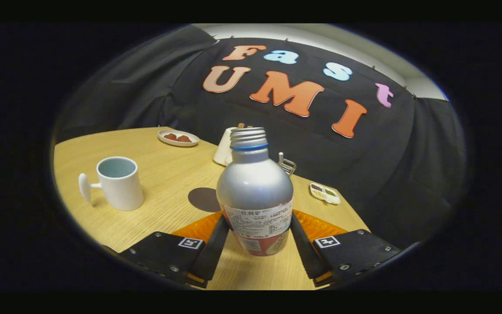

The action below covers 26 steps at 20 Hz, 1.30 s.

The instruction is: Take the bottle from table, then pour the juice into the cup, finally place the bottle on the coaster

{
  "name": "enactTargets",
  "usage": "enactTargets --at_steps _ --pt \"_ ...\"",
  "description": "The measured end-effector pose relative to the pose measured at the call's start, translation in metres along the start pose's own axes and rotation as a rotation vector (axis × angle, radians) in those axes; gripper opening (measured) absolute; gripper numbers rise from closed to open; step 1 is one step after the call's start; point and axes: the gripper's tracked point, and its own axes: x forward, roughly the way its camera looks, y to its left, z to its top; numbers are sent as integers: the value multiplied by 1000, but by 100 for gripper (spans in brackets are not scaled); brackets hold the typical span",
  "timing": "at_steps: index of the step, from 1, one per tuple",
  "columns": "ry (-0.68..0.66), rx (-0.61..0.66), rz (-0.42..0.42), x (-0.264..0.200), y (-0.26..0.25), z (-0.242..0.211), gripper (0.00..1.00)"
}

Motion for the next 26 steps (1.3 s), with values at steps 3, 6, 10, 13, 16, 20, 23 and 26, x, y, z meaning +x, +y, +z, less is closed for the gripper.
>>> enactTargets --at_steps 3,6,10,13,16,20,23,26 --pt "11 -117 -26 3 -1 5 78" --pt "6 -212 -52 4 0 14 78" --pt "-8 -309 -59 8 8 23 78" --pt "-26 -405 -72 8 17 32 78" --pt "-53 -510 -87 1 25 40 78" --pt "-71 -599 -97 -2 34 47 78" --pt "-81 -656 -104 -4 39 52 78" --pt "-90 -723 -113 1 39 62 78"
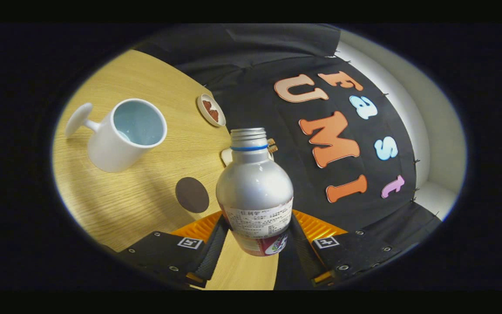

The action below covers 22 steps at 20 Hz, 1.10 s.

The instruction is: Take the bottle from table, then pour the juice into the cup, finally place the bottle on the coaster

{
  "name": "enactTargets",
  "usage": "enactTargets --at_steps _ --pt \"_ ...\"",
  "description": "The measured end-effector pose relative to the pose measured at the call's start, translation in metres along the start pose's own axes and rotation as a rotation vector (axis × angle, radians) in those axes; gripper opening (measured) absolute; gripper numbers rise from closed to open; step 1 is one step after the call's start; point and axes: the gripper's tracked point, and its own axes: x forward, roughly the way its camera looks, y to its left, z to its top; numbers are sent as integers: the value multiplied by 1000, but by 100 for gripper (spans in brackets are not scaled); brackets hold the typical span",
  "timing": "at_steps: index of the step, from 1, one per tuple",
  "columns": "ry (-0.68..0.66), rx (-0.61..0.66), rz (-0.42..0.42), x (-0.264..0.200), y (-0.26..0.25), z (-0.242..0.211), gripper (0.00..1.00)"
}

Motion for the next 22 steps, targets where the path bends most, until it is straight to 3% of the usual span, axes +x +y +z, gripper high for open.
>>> enactTargets --at_steps 22 --pt "-82 -387 -52 -3 -4 39 77"
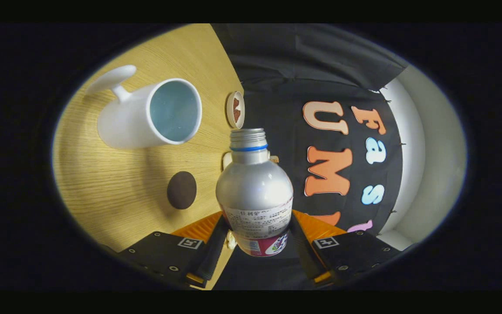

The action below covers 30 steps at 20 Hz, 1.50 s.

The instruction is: Take the bottle from table, then pour the juice into the cup, finally place the bottle on the coaster

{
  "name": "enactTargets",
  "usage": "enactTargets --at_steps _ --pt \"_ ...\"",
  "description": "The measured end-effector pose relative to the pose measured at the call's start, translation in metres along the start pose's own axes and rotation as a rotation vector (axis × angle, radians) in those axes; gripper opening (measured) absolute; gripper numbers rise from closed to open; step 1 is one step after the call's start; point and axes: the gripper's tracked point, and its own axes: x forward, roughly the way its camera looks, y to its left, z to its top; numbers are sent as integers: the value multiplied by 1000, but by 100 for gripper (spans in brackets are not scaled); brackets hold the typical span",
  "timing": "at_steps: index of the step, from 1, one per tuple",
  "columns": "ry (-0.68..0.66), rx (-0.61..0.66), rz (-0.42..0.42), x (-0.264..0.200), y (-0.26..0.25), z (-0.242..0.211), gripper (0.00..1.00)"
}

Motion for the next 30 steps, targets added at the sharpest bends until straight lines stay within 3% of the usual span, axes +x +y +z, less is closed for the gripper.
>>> enactTargets --at_steps 10,30 --pt "-16 -119 -7 10 -6 2 77" --pt "-32 -227 -61 9 -40 -1 77"
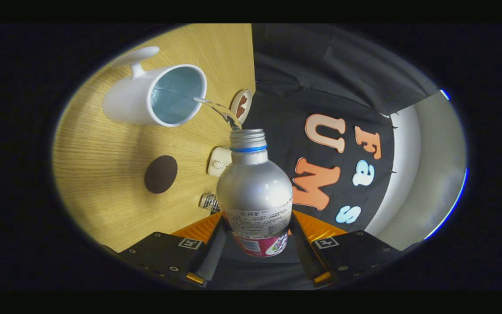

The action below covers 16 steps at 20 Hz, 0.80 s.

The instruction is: Take the bottle from table, then pour the juice into the cup, finally place the bottle on the coaster

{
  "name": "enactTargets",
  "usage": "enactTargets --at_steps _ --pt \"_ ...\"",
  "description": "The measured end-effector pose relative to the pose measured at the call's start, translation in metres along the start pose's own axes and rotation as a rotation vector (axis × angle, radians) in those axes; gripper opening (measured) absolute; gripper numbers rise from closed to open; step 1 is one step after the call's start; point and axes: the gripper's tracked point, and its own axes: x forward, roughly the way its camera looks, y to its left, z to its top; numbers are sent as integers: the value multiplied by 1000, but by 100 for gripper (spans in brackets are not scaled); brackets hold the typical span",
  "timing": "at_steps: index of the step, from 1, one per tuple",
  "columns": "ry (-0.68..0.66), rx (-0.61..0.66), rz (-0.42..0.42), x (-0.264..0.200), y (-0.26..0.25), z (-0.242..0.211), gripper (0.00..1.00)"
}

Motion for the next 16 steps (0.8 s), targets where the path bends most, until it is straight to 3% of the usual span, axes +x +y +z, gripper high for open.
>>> enactTargets --at_steps 16 --pt "-13 -98 -36 0 -20 3 77"
